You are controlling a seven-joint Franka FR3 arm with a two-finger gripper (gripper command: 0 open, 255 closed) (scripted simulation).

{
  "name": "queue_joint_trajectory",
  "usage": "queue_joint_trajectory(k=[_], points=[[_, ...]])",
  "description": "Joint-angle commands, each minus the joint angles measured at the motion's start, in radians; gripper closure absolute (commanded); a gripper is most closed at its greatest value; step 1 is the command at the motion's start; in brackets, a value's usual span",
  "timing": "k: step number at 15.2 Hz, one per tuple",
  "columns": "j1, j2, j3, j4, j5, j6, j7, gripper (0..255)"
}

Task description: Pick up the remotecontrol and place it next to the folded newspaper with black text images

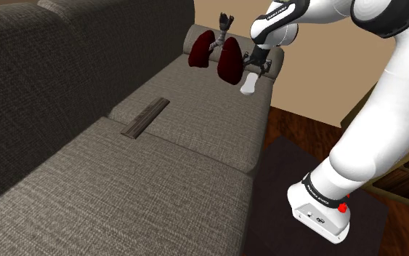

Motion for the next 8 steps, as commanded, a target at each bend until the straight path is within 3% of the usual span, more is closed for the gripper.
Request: queue_joint_trajectory(k=[1,3,4,7,8], points=[[0.013,0.005,0.013,-0.012,-0.003,-0.083,-0.001,0],[0.013,0.005,0.013,-0.012,-0.003,-0.083,-0.001,0],[0.008,0.03,0.015,0.0,0.007,-0.071,-0.009,255],[0.012,0.023,0.016,-0.014,0.004,-0.064,-0.003,255],[0.005,0.052,0.017,0.026,0.013,-0.076,-0.011,255]])
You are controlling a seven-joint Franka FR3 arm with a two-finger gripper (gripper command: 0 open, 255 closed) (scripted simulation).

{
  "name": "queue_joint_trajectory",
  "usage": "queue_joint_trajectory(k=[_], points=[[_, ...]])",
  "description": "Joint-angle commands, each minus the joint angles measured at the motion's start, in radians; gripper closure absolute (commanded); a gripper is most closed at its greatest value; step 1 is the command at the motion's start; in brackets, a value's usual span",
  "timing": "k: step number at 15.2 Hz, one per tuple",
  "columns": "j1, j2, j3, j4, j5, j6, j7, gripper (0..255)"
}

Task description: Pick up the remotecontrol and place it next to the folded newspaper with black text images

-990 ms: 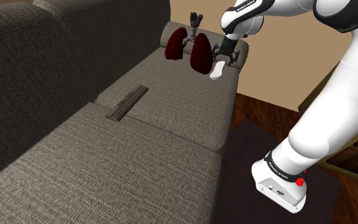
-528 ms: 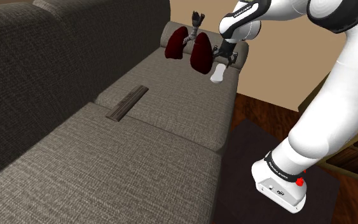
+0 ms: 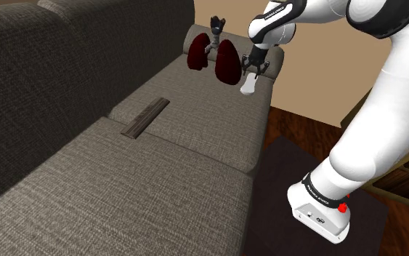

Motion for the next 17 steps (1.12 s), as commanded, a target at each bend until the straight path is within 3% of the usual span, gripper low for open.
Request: queue_joint_trajectory(k=[1,5,12,13,15,17], points=[[0.008,0.029,0.013,-0.007,0.018,-0.028,0.003,255],[0.012,-0.02,0.007,-0.049,0.004,-0.034,0.006,255],[0.015,-0.053,0.002,-0.024,-0.009,-0.088,0.015,255],[0.015,-0.053,0.002,-0.024,-0.009,-0.088,0.015,0],[0.023,-0.113,0.002,-0.067,-0.018,-0.121,0.03,0],[0.022,-0.1,0.003,-0.078,-0.012,-0.096,0.027,0]])
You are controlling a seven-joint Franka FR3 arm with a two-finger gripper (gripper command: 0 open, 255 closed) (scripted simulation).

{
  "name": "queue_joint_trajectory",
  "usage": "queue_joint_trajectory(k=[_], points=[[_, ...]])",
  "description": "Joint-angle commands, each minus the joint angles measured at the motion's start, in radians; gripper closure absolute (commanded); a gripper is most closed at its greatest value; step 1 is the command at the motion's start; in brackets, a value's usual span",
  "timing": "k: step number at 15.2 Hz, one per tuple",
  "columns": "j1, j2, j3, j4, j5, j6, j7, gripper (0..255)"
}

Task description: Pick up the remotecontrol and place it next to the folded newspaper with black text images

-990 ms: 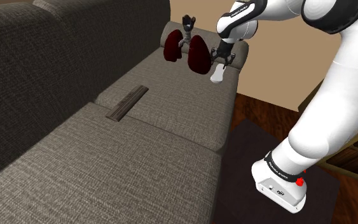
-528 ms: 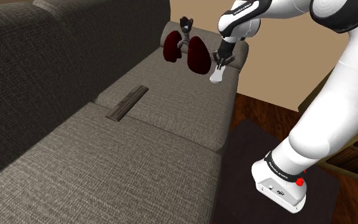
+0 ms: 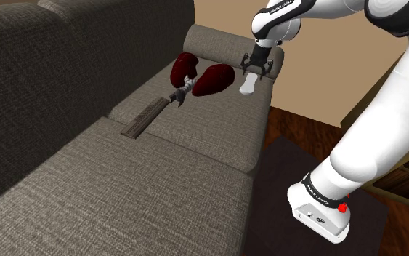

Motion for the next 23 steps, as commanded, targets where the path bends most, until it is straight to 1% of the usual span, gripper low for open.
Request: queue_joint_trajectory(k=[1,6,13,14,23], points=[[0.0,0.006,0.001,-0.015,0.004,0.019,-0.001,0],[-0.002,0.041,0.005,-0.037,0.018,0.074,-0.011,0],[-0.002,0.041,0.005,-0.036,0.018,0.074,-0.011,0],[-0.002,0.041,0.005,-0.036,0.018,0.074,-0.011,255],[-0.002,0.041,0.005,-0.036,0.018,0.074,-0.011,255]])
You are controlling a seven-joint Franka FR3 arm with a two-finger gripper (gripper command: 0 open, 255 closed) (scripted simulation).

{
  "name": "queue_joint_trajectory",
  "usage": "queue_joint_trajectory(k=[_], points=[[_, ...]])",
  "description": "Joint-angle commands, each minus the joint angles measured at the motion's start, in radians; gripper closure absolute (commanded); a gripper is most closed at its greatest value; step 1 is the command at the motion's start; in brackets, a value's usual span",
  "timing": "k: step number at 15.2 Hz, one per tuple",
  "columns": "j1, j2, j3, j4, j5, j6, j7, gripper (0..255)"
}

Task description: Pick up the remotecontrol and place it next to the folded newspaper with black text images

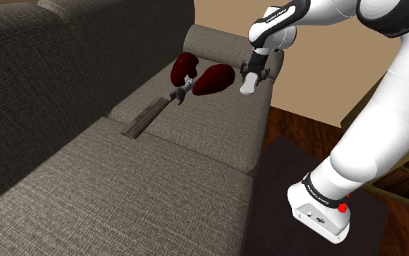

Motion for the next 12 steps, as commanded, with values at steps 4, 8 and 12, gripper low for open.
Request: queue_joint_trajectory(k=[4,8,12], points=[[0.003,-0.03,-0.003,0.019,-0.012,-0.048,0.009,255],[0.004,-0.057,-0.005,0.041,-0.023,-0.096,0.017,255],[0.006,-0.081,-0.007,0.067,-0.033,-0.146,0.025,255]])
